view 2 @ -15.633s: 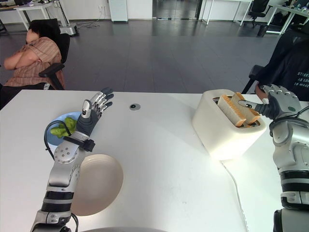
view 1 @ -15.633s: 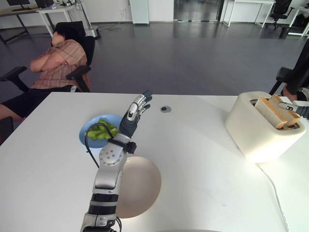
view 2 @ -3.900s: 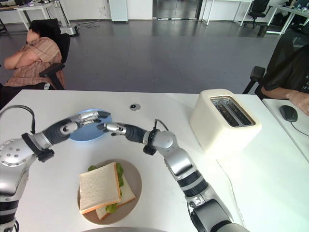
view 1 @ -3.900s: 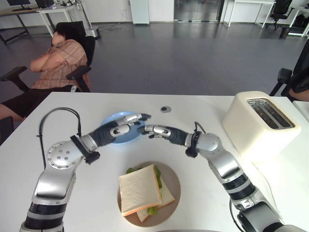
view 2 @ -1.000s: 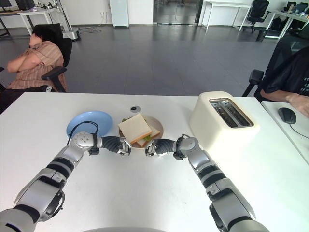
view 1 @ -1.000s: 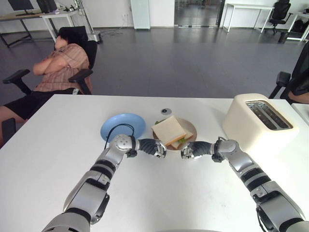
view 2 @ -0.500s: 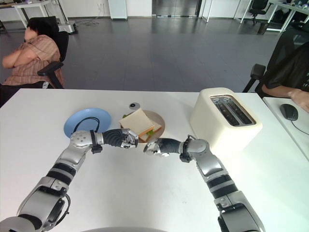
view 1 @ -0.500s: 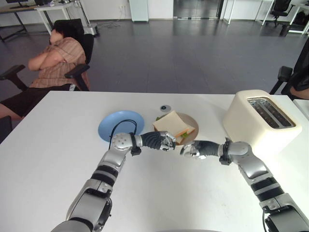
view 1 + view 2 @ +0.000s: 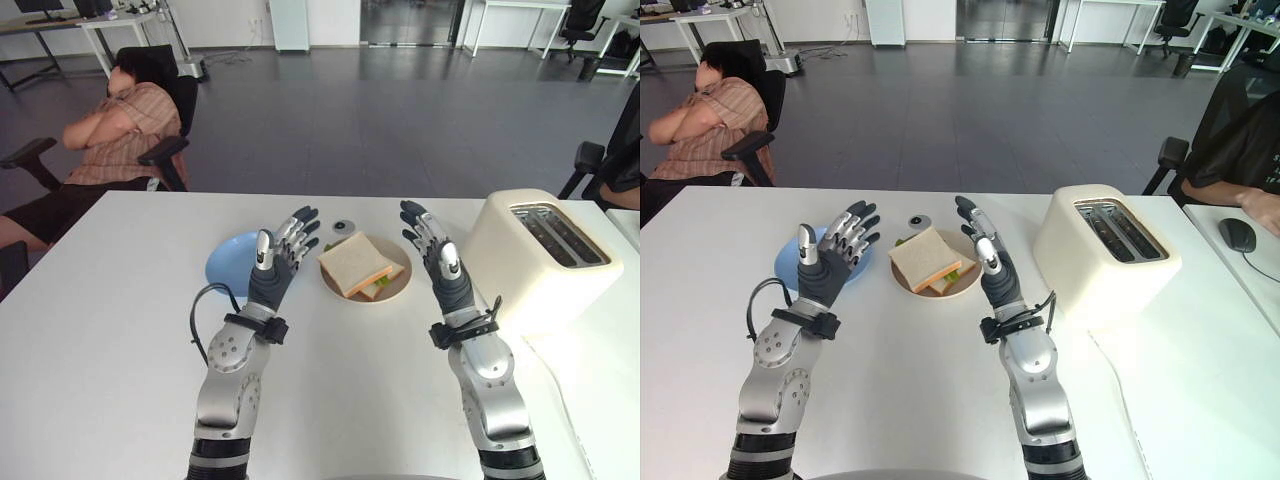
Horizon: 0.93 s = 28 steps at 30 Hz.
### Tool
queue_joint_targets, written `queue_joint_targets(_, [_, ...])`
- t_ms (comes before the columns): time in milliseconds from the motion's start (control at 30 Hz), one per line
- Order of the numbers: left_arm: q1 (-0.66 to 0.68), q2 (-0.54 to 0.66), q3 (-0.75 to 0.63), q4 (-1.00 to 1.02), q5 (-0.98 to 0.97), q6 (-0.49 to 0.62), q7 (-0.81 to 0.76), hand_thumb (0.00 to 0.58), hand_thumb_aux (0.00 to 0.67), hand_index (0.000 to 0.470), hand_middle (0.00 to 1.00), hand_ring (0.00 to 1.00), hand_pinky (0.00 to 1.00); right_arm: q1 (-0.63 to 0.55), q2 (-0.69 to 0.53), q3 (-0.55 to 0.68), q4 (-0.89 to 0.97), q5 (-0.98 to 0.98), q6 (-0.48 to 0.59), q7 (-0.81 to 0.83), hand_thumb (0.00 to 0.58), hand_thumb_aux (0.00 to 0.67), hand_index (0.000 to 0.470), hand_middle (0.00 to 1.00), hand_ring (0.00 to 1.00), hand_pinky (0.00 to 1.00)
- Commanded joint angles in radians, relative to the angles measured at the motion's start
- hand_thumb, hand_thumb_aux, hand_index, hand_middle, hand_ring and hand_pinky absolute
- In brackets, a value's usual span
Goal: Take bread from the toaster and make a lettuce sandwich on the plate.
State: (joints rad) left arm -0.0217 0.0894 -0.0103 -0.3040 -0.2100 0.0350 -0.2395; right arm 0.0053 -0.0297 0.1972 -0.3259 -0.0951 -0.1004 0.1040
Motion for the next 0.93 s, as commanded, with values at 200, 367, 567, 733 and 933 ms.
queue_joint_targets(200, [0.001, -0.012, -0.016, 0.058, 0.064, -0.127, 0.024, 0.0, 0.0, 0.0, 0.0, 0.0, 0.0, 0.0, 0.017, 0.014, 0.094, -0.047, -0.078, -0.056, 0.0, 0.0, 0.0, 0.0, 0.0, 0.0])
queue_joint_targets(367, [-0.025, -0.014, -0.017, 0.073, 0.047, -0.163, 0.014, 0.0, 0.0, 0.0, 0.0, 0.0, 0.0, -0.027, 0.015, -0.013, 0.125, -0.042, -0.104, -0.07, 0.0, 0.0, 0.0, 0.0, 0.0, 0.0])
queue_joint_targets(567, [-0.024, -0.017, -0.026, 0.095, 0.036, -0.165, 0.002, 0.0, 0.0, 0.0, 0.0, 0.0, 0.0, -0.035, 0.023, -0.004, 0.169, -0.039, -0.127, -0.061, 0.0, 0.0, 0.0, 0.0, 0.0, 0.0])
queue_joint_targets(733, [-0.018, -0.015, -0.034, 0.084, 0.026, -0.166, -0.017, 0.0, 0.0, 0.0, 0.0, 0.0, 0.0, -0.042, 0.029, -0.006, 0.202, -0.029, -0.137, -0.055, 0.0, 0.0, 0.0, 0.0, 0.0, 0.0])
queue_joint_targets(933, [-0.023, -0.012, -0.033, 0.087, 0.034, -0.169, -0.018, 0.0, 0.0, 0.0, 0.0, 0.0, 0.0, -0.048, 0.033, -0.006, 0.213, -0.024, -0.145, -0.049, 0.0, 0.0, 0.0, 0.0, 0.0, 0.0])
